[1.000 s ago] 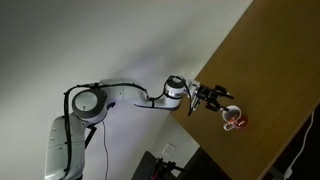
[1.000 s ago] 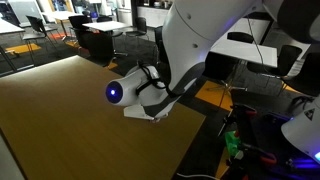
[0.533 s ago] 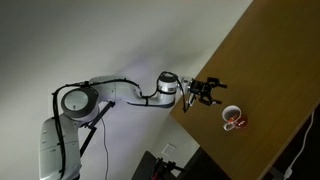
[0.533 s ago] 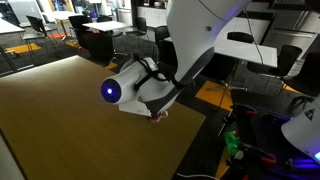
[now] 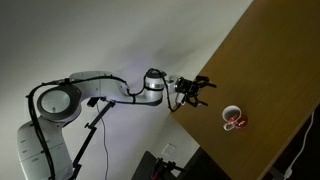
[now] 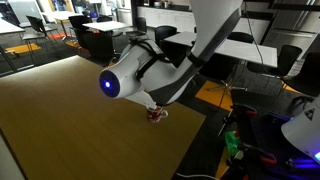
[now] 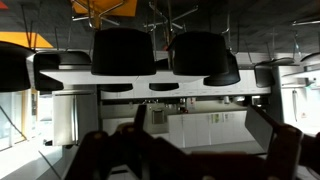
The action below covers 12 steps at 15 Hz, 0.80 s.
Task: Pick up the marker and put it in the cup
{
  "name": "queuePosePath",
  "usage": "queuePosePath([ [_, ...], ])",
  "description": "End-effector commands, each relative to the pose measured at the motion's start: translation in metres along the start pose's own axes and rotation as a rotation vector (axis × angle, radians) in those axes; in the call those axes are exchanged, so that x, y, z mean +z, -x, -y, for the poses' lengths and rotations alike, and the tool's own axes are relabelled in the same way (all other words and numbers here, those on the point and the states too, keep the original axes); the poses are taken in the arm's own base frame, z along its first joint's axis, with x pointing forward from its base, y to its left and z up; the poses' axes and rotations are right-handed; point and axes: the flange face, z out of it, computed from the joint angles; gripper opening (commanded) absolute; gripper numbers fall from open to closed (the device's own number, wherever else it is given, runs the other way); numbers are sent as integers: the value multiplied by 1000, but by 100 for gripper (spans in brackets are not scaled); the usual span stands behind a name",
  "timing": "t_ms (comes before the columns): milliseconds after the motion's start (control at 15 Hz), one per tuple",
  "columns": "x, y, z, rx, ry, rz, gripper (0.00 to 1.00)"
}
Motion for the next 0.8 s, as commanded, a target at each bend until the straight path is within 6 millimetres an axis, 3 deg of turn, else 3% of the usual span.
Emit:
queuePosePath([
  [0, -2, -33, -25, 57, 81, -24, 100],
  [200, 2, -45, -35, 73, 153, -32, 100],
  [267, 3, -30, -22, 39, 126, -33, 100],
  [733, 7, -37, -26, 46, 148, -23, 100],
])
